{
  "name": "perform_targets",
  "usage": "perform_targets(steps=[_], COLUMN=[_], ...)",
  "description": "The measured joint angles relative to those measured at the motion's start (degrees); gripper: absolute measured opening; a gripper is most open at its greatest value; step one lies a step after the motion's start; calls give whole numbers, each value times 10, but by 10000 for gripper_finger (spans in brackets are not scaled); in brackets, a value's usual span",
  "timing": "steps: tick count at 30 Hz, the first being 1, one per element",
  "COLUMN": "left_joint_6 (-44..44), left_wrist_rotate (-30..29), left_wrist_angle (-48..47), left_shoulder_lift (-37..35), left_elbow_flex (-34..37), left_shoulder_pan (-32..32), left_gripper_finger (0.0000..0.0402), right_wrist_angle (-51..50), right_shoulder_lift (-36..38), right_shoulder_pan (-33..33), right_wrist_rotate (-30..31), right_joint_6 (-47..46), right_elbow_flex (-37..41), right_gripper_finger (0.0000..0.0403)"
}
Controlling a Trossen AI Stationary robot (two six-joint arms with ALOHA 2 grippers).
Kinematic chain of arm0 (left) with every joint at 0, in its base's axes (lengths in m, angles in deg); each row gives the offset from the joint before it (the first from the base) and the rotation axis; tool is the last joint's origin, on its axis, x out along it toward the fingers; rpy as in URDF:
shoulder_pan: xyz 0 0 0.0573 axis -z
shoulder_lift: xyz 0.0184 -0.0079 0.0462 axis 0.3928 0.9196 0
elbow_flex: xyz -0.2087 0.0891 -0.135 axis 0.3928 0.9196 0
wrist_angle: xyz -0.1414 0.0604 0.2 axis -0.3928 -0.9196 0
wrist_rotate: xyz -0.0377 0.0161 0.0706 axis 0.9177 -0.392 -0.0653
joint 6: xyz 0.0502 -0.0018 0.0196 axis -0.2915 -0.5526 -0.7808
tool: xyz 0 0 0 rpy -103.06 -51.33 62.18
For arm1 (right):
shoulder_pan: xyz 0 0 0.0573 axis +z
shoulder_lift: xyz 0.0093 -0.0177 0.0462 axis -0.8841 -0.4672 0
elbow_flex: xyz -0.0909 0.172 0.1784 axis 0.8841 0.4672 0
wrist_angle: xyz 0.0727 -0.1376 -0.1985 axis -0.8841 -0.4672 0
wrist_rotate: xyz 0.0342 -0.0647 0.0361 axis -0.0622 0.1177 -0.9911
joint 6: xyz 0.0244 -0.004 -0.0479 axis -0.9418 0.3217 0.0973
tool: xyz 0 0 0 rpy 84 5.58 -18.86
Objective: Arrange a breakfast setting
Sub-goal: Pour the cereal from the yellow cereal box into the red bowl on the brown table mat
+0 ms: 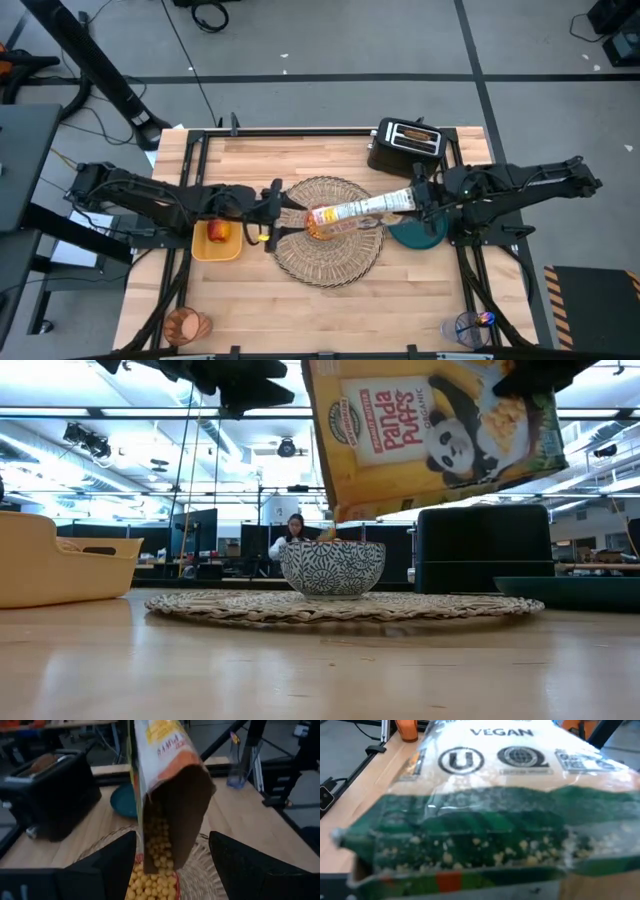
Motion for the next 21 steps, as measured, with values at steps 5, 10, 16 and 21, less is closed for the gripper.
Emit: perform_targets(steps=[5,10,16,21], left_joint_6=[-43,-61,-66,-66], left_wrist_rotate=[0,1,1,-28], left_wrist_angle=[35,34,28,5], left_shoulder_lift=[-16,-49,-88,-91], left_elbow_flex=[0,0,0,0], left_shoulder_pan=[24,52,76,72], left_gripper_finger=[259,258,258,258], right_wrist_angle=[1,37,97,174], right_shoulder_lift=[11,46,107,171], right_shoulder_pan=[-5,-9,-17,-23], right_wrist_rotate=[-1,-3,-3,-3], right_joint_6=[4,-3,-14,-14], right_elbow_flex=[0,35,111,179], right_gripper_finger=[185,185,184,177])
